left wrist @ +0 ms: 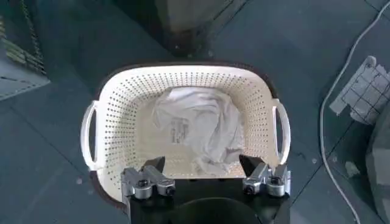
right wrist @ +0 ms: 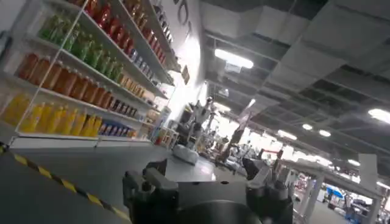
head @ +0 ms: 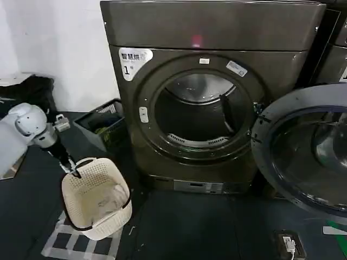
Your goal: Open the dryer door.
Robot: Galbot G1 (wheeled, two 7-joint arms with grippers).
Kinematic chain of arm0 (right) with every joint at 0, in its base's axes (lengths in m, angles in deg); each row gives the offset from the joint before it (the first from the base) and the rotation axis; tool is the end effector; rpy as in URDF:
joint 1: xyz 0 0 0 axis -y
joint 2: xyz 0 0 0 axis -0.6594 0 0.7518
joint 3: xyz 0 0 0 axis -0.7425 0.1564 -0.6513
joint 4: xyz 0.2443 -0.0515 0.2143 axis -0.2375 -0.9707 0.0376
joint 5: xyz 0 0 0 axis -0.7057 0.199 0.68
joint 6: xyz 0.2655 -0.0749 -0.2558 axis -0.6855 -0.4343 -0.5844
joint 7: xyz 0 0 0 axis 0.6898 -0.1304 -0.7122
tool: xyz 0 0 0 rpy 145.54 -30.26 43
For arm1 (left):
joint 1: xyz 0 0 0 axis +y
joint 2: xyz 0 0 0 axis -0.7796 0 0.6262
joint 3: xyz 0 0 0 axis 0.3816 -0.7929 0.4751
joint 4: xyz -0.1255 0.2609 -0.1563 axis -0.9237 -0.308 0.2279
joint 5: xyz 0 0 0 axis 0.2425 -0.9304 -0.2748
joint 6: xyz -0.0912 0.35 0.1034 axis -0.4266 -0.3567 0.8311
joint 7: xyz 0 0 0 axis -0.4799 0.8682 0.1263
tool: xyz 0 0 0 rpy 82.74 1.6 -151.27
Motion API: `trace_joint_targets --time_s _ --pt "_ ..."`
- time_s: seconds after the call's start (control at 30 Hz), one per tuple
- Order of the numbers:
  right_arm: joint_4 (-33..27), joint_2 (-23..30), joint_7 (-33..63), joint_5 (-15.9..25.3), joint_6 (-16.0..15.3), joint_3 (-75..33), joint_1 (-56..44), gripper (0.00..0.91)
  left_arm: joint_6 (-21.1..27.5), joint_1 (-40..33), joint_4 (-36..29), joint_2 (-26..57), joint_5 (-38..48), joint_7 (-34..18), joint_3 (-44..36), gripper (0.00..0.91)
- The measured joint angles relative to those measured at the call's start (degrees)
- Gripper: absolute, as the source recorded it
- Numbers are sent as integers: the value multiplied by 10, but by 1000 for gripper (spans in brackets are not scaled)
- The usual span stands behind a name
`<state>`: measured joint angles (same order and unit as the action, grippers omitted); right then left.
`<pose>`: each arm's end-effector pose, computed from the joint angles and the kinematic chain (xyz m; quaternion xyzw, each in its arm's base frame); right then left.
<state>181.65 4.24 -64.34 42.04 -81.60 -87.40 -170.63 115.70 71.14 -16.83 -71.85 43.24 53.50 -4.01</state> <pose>-0.0894 -0.3842 -0.2435 -0.6660 -0.7111 0.2163 0.0633 0.5491 0.2471 -0.0415 -0.3353 -0.6930 -0.2755 0.5757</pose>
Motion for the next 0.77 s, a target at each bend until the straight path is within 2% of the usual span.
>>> trace_joint_targets --time_s 0.77 --pt "-1 3 -11 -1 1 -4 0 907 0 0 3 -4 -4 0 0 907"
